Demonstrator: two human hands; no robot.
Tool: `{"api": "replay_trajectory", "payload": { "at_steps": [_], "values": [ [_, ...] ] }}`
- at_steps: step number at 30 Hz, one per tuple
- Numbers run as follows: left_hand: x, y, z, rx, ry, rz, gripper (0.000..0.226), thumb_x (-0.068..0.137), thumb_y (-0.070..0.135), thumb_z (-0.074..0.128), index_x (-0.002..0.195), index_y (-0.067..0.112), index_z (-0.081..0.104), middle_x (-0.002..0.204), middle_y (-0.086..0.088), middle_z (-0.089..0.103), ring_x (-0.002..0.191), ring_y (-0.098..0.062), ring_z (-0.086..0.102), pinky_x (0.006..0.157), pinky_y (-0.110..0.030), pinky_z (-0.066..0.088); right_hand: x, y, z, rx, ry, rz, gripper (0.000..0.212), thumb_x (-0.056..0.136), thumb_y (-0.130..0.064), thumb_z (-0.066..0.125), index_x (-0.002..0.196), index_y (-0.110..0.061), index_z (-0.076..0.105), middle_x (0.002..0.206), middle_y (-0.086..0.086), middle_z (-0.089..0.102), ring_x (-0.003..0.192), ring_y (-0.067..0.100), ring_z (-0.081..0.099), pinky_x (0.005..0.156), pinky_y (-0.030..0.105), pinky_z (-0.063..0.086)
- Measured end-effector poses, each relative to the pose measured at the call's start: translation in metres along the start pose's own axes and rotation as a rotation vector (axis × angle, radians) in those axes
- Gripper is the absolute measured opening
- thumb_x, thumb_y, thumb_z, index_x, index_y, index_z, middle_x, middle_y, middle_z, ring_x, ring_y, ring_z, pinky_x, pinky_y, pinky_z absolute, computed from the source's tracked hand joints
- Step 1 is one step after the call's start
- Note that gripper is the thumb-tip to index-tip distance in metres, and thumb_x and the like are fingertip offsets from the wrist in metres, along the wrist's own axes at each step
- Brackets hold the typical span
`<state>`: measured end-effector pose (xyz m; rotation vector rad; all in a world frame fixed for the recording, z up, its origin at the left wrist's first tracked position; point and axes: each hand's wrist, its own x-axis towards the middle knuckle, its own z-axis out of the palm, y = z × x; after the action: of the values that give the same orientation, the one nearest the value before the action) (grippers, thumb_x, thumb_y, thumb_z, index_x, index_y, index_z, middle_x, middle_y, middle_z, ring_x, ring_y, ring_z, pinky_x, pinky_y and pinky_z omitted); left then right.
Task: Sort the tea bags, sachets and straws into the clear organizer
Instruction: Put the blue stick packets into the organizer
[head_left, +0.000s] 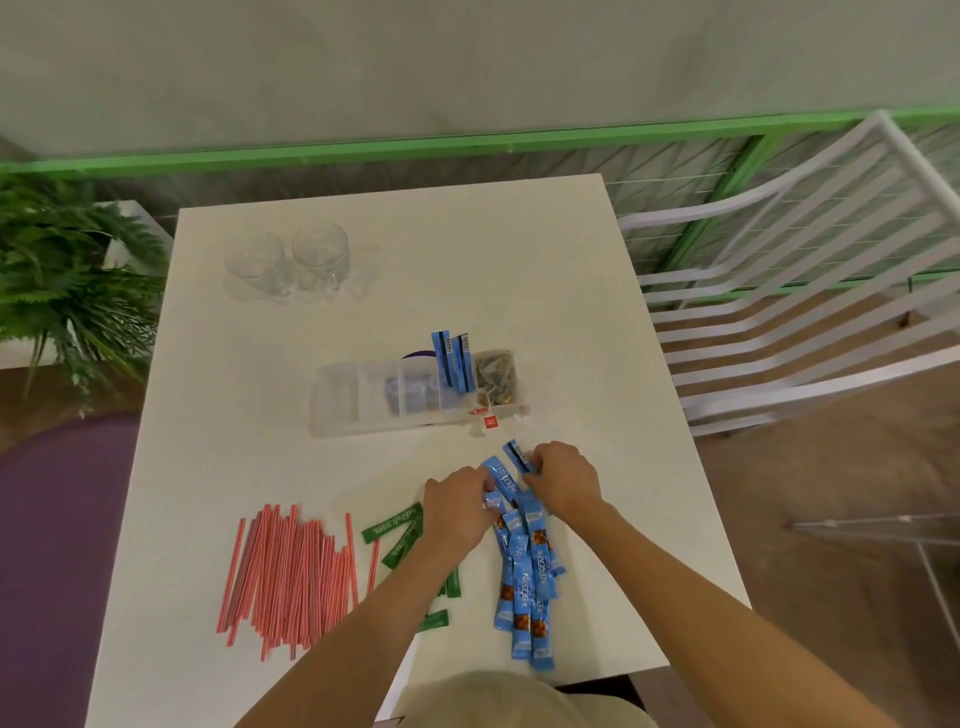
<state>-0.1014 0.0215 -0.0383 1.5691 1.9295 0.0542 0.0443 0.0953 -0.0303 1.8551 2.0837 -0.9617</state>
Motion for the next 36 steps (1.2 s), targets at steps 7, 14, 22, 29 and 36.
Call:
{"api": "replay_trajectory", "payload": {
  "at_steps": [7,14,22,29,36],
  "values": [
    [0.003,-0.008,-0.016,-0.319,0.002,-0.086,0.006,0.085,0.022,0.069,0.081,0.025,0.067,0.085,0.005,0.07,0.074,-0.011,0.063,0.069,-0.024,0.048,-0.002,0.016,-0.01,0.293,0.042,-0.019,0.013,0.086,-0.017,0.066,0.081,-0.006,0.073,0.075,0.007,0.068,0.065,0.017,0.059,0.059,0.026,0.044],
    [0.0,-0.02,-0.042,-0.605,0.062,-0.049,0.014,0.08,0.008,0.074,0.076,0.02,0.069,0.076,0.004,0.07,0.068,-0.011,0.066,0.07,-0.036,0.058,-0.007,0.004,-0.032,0.352,0.013,-0.168,0.006,0.08,-0.009,0.074,0.084,-0.005,0.072,0.073,-0.002,0.063,0.06,0.003,0.052,0.055,0.006,0.039],
    [0.003,-0.022,-0.083,-0.707,0.181,-0.002,0.008,0.081,0.01,0.075,0.082,0.017,0.072,0.077,0.003,0.071,0.059,-0.008,0.063,0.06,-0.013,0.047,0.003,-0.028,-0.051,0.372,0.012,-0.295,0.011,0.082,-0.008,0.071,0.077,0.001,0.071,0.071,0.01,0.066,0.062,0.012,0.051,0.06,0.017,0.039],
    [0.026,-0.02,-0.13,-0.638,0.332,0.072,0.007,0.081,0.009,0.074,0.084,0.015,0.073,0.077,0.009,0.069,0.067,0.0,0.059,0.064,-0.007,0.045,0.025,-0.064,-0.083,0.387,0.065,-0.377,0.005,0.075,-0.003,0.073,0.076,-0.001,0.068,0.069,0.005,0.064,0.059,0.011,0.054,0.059,0.02,0.044],
    [0.059,-0.023,-0.168,-0.572,0.399,0.1,0.008,0.081,0.007,0.072,0.083,0.015,0.072,0.074,0.012,0.067,0.064,0.0,0.058,0.061,-0.006,0.042,0.056,-0.098,-0.106,0.346,0.136,-0.433,0.012,0.085,-0.011,0.069,0.077,-0.003,0.069,0.073,0.006,0.069,0.066,0.016,0.062,0.061,0.019,0.046]
  ]
}}
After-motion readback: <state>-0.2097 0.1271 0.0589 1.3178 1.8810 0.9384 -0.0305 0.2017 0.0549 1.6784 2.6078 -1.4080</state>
